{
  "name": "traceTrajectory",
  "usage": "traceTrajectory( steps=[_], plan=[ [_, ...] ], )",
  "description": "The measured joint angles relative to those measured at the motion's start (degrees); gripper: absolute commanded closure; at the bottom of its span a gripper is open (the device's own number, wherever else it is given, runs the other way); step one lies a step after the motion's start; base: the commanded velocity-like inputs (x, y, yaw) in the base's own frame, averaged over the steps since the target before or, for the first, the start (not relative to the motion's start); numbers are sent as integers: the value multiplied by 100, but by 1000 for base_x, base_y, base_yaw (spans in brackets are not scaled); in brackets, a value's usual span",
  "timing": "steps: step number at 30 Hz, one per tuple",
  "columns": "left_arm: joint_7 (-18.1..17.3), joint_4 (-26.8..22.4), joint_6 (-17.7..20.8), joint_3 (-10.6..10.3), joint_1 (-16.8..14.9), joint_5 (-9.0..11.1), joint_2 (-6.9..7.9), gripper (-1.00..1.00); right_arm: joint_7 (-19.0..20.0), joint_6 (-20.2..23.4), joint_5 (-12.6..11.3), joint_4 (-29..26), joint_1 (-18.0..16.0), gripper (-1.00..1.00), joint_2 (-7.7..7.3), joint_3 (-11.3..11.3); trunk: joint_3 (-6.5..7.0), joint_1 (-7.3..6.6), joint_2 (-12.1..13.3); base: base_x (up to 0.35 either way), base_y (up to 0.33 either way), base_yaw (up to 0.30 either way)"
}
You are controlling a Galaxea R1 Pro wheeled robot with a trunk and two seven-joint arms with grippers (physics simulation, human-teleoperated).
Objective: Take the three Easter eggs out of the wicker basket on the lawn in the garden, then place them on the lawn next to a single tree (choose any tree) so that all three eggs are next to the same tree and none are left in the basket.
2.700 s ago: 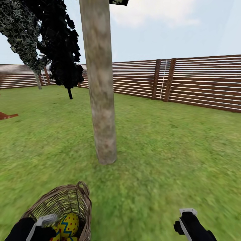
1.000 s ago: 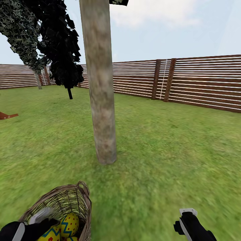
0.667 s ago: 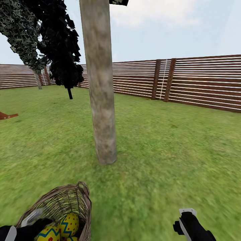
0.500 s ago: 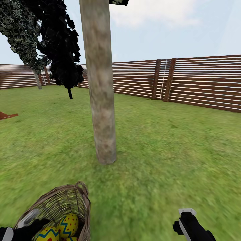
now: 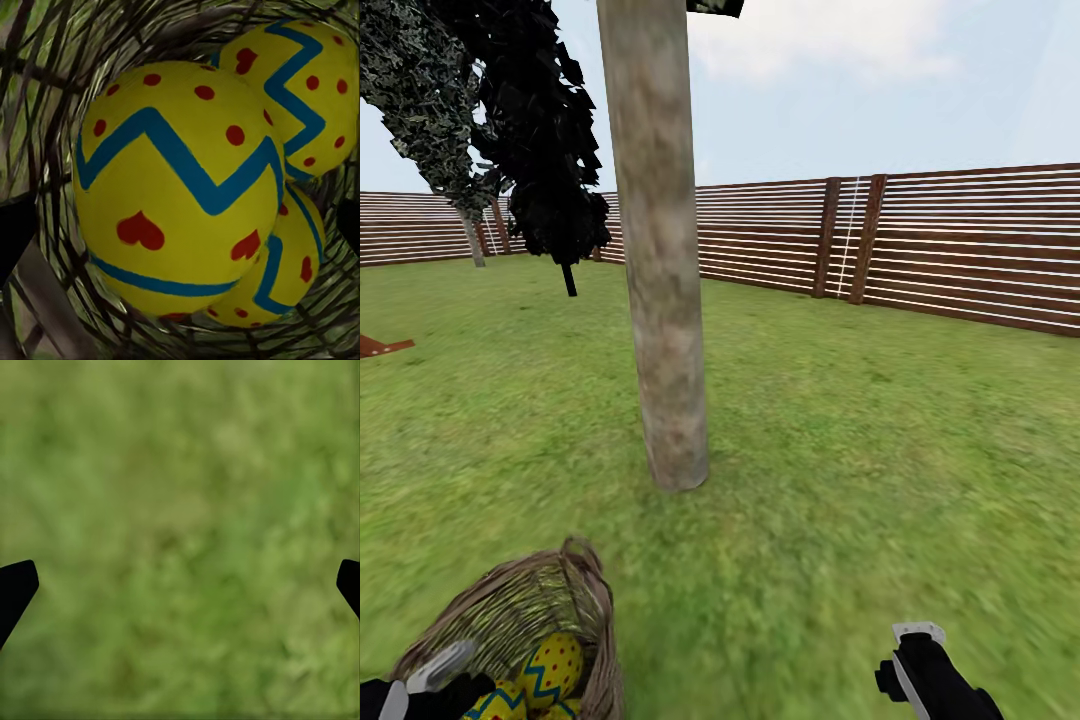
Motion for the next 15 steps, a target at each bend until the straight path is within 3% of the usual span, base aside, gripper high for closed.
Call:
traceTrajectory(
  steps=[4, 15],
  plan=[
    [8, -1, -8, -5, 0, -7, -81, -100, 0, 0, 3, 0, -2, -100, 0, 3, 0, 0, 0, 0, 0, 0],
    [-16, -73, -9, 9, 0, -1, -26, -100, -2, -8, 1, 176, -2, -100, 10, 27, -44, 6, -2, 0, 0, 0]
  ],
)
